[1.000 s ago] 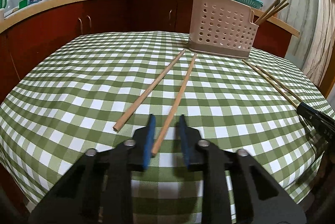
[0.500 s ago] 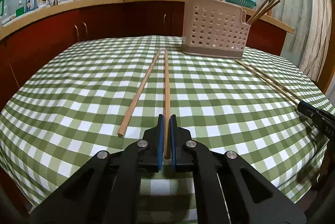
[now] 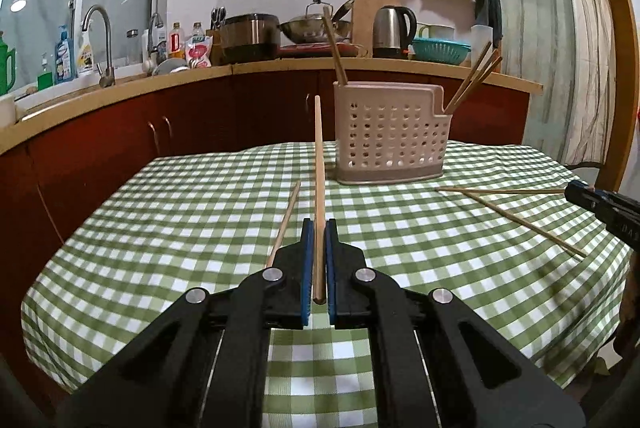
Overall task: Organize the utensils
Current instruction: 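Lift both held chopsticks and lower them upright into the beige holder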
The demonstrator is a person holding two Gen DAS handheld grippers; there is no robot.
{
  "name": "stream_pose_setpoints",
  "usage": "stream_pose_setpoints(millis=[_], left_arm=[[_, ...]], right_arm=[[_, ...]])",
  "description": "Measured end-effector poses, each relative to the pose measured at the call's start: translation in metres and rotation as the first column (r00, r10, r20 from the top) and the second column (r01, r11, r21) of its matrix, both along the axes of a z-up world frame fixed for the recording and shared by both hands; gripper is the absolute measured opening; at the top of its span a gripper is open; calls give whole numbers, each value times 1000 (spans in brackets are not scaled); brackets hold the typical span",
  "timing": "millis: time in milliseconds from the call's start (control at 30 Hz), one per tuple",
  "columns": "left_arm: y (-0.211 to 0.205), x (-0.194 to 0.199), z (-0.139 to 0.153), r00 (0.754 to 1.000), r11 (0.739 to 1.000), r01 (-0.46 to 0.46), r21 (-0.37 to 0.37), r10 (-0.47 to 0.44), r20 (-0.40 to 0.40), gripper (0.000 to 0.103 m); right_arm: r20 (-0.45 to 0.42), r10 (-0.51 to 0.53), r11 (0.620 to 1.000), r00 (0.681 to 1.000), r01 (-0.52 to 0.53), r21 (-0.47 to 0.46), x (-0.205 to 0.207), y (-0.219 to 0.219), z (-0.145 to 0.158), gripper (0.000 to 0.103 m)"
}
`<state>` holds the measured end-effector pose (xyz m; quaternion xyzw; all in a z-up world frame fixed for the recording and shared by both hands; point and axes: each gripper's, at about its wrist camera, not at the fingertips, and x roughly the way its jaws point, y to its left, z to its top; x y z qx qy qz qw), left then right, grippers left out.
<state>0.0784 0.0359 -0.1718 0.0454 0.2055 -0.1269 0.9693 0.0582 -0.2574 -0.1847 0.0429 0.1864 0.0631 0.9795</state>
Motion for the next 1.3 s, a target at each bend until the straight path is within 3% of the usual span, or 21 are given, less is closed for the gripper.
stream_pose_setpoints(millis=[100, 333, 600, 700, 967, 1300], left_arm=[[-3, 2, -3, 1000, 1000, 11, 4, -11, -21, 6], [-4, 17, -38, 985, 1000, 28, -1, -28, -173, 6], [-1, 18, -53, 978, 1000, 16, -6, -17, -209, 6], [0, 16, -48, 982, 1000, 18, -3, -19, -188, 6], [-4, 3, -8, 999, 1000, 25, 10, -24, -44, 6], [-7, 1, 30, 1000, 1000, 20, 2, -20, 20, 6]], right_arm=[[10, 4, 1000, 1000, -4, -3, -1, 2, 4, 6], [-35, 18, 1000, 999, -18, -4, 3, 6, -8, 6], [-43, 18, 1000, 999, -18, 5, 3, 6, -9, 6], [-39, 19, 1000, 999, -19, 6, 2, 5, -9, 6], [-7, 19, 1000, 1000, -19, 12, -1, 4, 3, 6], [54, 18, 1000, 998, -19, 18, -5, 7, 33, 6]])
